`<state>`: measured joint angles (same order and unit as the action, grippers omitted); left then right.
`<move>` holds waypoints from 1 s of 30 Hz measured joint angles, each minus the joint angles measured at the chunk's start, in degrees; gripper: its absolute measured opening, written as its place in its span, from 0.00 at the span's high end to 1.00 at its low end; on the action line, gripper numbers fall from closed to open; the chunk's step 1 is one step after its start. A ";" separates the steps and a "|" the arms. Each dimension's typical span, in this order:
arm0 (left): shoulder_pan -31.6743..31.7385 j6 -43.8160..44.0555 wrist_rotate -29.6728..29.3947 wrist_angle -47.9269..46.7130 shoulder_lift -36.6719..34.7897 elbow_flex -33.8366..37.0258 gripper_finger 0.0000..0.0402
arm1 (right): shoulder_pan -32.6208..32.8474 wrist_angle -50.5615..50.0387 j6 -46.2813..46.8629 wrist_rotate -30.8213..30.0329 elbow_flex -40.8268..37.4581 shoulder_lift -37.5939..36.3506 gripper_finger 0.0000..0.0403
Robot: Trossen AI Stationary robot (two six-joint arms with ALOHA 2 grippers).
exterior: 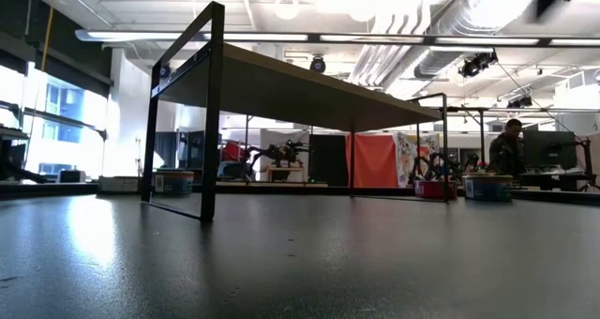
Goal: Stack canned seafood by type on shelf
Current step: Stack the red tuna can on the top of the other red tuna can on the shelf
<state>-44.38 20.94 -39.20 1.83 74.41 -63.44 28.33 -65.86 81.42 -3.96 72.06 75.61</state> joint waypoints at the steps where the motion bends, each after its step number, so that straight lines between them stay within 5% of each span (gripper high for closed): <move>1: 0.22 0.01 0.00 0.70 0.00 0.00 1.00 | 2.31 0.83 3.89 1.59 -2.03 0.02 0.36; 6: 1.72 -0.03 3.25 2.97 0.53 -0.02 1.00 | 12.54 5.23 20.76 6.62 -11.87 0.58 0.51; 12: 4.48 -5.40 7.21 2.90 6.17 -0.02 1.00 | 18.56 6.82 33.40 6.19 -18.40 0.86 0.95; 17: 6.19 -7.92 10.87 5.70 15.05 -0.02 1.00 | 18.93 7.08 38.15 8.04 -21.21 1.48 0.97; 23: 6.56 -12.65 12.06 19.56 25.24 -0.36 1.00 | 18.92 9.13 37.35 8.99 -21.72 5.99 0.99; 30: 6.91 -17.46 12.10 22.18 35.18 -8.92 1.00 | 18.94 16.37 33.06 10.54 -21.20 13.94 1.00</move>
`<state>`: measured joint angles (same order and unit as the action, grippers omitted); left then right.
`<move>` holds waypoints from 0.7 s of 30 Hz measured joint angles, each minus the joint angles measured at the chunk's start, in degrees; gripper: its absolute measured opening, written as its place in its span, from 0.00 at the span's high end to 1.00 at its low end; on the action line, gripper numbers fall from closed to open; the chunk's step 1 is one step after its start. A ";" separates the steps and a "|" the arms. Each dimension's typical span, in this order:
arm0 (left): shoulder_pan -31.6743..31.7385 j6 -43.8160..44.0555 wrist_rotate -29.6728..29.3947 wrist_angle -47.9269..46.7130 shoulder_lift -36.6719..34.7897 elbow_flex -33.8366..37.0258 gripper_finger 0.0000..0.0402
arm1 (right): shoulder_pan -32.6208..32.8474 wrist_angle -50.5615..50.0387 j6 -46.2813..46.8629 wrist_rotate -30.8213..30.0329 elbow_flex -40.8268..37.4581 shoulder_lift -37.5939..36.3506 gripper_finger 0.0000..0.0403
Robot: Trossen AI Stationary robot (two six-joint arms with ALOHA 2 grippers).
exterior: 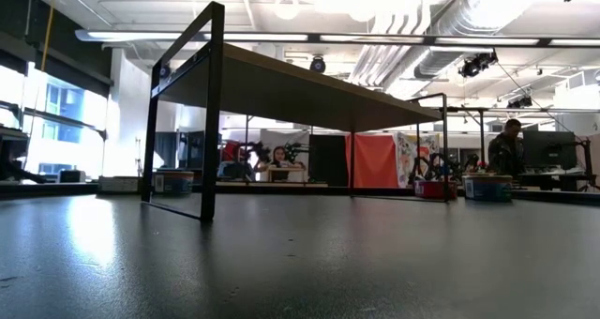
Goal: Stack canned seafood by type on shelf
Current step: Stack the red tuna can on the top of the other red tuna can on the shelf
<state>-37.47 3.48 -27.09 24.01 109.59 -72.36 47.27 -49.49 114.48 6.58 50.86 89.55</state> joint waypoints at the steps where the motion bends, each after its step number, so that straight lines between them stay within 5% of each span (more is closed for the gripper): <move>1: 0.02 -1.12 0.00 0.05 1.41 -1.41 1.00 | 0.00 -0.03 -0.16 -0.39 0.20 0.70 1.00; 10: 0.09 0.14 -0.58 -0.66 11.49 -9.49 1.00 | -0.46 10.25 -6.68 -14.48 4.81 5.32 1.00; 17: 0.09 4.61 -4.56 -3.68 12.49 -9.79 1.00 | -4.75 25.93 -17.05 -20.08 9.26 12.90 1.00; 21: -0.08 6.49 -5.60 -6.91 12.45 -9.79 1.00 | -7.39 26.39 -27.26 -22.21 13.33 14.48 1.00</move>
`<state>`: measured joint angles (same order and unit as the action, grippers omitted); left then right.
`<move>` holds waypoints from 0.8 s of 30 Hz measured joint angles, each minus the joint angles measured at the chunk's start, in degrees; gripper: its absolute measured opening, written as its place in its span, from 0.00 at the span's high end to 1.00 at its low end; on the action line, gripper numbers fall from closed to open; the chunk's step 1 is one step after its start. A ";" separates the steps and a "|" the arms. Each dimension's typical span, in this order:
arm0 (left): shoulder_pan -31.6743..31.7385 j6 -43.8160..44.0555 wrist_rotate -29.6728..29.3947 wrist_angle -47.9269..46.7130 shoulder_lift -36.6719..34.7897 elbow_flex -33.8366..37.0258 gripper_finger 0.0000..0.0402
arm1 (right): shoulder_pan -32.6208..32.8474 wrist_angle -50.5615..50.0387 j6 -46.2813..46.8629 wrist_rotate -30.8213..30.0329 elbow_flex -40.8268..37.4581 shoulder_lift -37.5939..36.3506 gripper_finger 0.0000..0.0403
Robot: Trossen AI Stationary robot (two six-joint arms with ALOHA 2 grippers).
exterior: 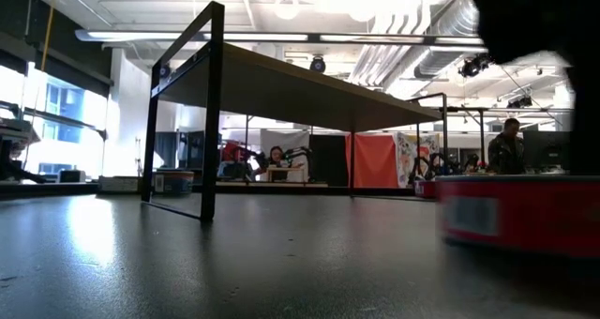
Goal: Stack canned seafood by type on shelf
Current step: Stack the red tuna can on the top of the other red tuna can on the shelf
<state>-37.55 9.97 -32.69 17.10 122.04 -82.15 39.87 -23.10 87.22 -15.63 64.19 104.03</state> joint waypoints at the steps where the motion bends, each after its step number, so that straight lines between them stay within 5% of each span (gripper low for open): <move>1: -0.14 0.41 -0.01 -0.72 -0.02 0.00 1.00 | -0.43 -0.38 -3.22 0.11 1.46 -0.15 1.00; 6: -0.68 3.10 -0.90 -6.17 -0.07 0.00 1.00 | 0.21 -11.37 -10.53 2.12 6.52 -3.38 1.00; 12: 1.14 3.39 -1.83 -8.77 0.57 -0.02 1.00 | 1.75 -20.91 -5.70 1.94 3.33 -6.71 1.00; 24: 6.46 1.59 2.17 -14.56 1.79 -0.03 1.00 | -1.16 -7.03 6.81 0.36 -9.86 -6.84 1.00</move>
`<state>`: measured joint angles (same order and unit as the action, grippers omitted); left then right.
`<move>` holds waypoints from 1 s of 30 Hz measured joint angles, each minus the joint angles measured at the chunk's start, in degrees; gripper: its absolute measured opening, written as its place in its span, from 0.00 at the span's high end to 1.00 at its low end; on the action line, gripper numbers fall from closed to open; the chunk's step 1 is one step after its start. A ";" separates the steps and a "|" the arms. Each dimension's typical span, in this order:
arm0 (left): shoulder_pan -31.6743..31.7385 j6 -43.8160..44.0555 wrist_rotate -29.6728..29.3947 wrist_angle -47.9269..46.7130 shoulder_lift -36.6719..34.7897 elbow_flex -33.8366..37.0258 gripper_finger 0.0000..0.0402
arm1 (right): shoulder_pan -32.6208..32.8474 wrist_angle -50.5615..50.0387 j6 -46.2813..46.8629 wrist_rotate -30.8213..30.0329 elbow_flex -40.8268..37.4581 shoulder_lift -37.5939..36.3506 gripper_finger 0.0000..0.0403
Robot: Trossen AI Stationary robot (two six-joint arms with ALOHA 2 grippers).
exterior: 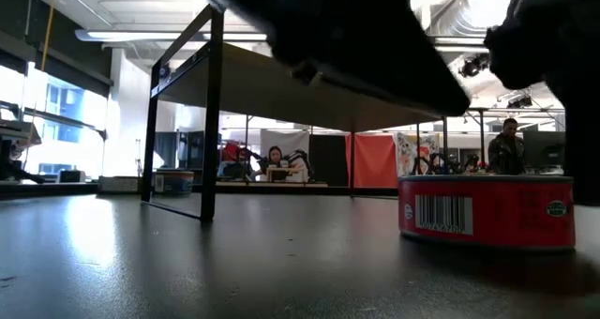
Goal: Stack canned seafood by type on shelf
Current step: Stack the red tuna can on the top of the other red tuna can on the shelf
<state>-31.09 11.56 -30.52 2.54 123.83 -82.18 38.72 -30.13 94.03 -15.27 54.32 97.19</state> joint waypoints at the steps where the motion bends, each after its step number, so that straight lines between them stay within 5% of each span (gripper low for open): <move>1: -0.22 0.36 0.38 -0.96 0.00 0.01 1.00 | -0.19 -0.13 0.47 -0.03 -0.29 0.05 1.00; 15: -1.35 4.75 0.17 -2.63 2.94 0.06 1.00 | -2.78 6.07 -2.11 -1.02 -0.85 0.35 1.00; 25: -4.04 -1.21 -6.34 -2.96 -0.27 0.03 1.00 | -2.85 5.37 -2.14 -0.84 -0.83 0.35 1.00; 30: -1.49 -1.19 -3.74 -3.27 0.85 0.04 1.00 | -3.17 5.41 -2.14 -1.03 -0.83 0.35 1.00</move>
<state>-32.58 10.37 -34.25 -0.72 124.68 -82.14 35.55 -24.72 91.89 -16.30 53.49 97.54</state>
